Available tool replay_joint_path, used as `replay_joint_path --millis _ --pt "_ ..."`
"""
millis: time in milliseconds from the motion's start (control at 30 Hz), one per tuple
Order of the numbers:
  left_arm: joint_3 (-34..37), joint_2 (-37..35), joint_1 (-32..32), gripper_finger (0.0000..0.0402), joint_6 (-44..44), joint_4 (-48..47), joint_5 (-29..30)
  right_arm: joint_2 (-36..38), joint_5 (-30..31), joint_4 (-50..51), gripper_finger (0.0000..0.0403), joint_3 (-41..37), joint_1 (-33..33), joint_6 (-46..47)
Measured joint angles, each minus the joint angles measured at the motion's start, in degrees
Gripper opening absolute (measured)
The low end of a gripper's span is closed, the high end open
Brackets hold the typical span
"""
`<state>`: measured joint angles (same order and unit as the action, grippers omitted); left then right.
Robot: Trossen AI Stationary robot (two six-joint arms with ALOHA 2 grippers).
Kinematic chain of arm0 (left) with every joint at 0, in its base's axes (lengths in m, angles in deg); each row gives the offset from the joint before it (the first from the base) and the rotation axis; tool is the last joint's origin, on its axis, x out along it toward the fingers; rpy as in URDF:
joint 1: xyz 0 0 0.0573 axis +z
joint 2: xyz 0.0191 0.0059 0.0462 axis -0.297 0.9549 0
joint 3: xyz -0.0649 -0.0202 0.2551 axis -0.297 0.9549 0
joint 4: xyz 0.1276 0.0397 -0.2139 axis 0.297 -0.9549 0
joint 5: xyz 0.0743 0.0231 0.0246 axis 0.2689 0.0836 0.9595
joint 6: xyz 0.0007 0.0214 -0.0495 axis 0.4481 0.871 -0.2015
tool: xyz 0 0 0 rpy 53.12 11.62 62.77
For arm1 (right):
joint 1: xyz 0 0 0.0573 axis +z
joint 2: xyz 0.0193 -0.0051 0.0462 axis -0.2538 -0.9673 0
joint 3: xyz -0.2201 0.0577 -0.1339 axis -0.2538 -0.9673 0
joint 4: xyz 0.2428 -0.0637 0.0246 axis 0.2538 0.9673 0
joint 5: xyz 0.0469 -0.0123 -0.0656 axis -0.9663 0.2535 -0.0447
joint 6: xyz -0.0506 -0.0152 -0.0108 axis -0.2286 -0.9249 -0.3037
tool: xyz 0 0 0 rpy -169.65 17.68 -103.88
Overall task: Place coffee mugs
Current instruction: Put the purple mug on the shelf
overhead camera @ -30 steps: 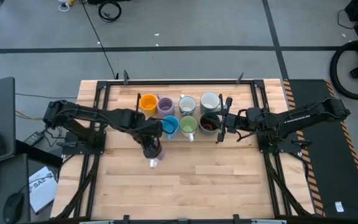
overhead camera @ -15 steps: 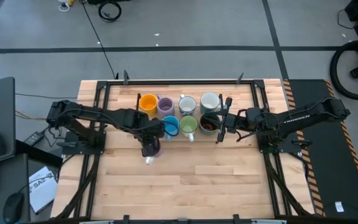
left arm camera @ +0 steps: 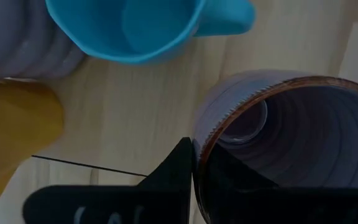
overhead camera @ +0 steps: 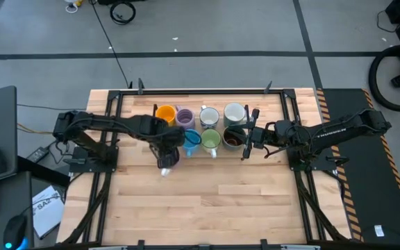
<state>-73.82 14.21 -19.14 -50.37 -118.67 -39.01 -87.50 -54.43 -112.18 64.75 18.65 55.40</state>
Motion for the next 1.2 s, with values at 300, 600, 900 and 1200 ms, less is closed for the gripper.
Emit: replay_joint_path --millis 300,600,900,1200 --pt "0.02 0.00 2.79 0.0027 5.33 -1.61 0.06 0.00 0.00 0.02 0.0086 0.00 0.00 0.00" --pt "0.02 0.00 5.56 0.0027 9.74 -1.35 1.38 0.00 0.00 0.04 0.0086 0.00 0.00 0.00" --pt "0.02 0.00 8.22 0.0027 11.45 -1.31 2.51 0.00 0.00 0.04 0.0086 0.00 0.00 0.00" --pt "0.02 0.00 11.03 0.0027 11.95 -1.36 2.41 0.00 0.00 0.20 0.0086 0.00 0.00 0.42"
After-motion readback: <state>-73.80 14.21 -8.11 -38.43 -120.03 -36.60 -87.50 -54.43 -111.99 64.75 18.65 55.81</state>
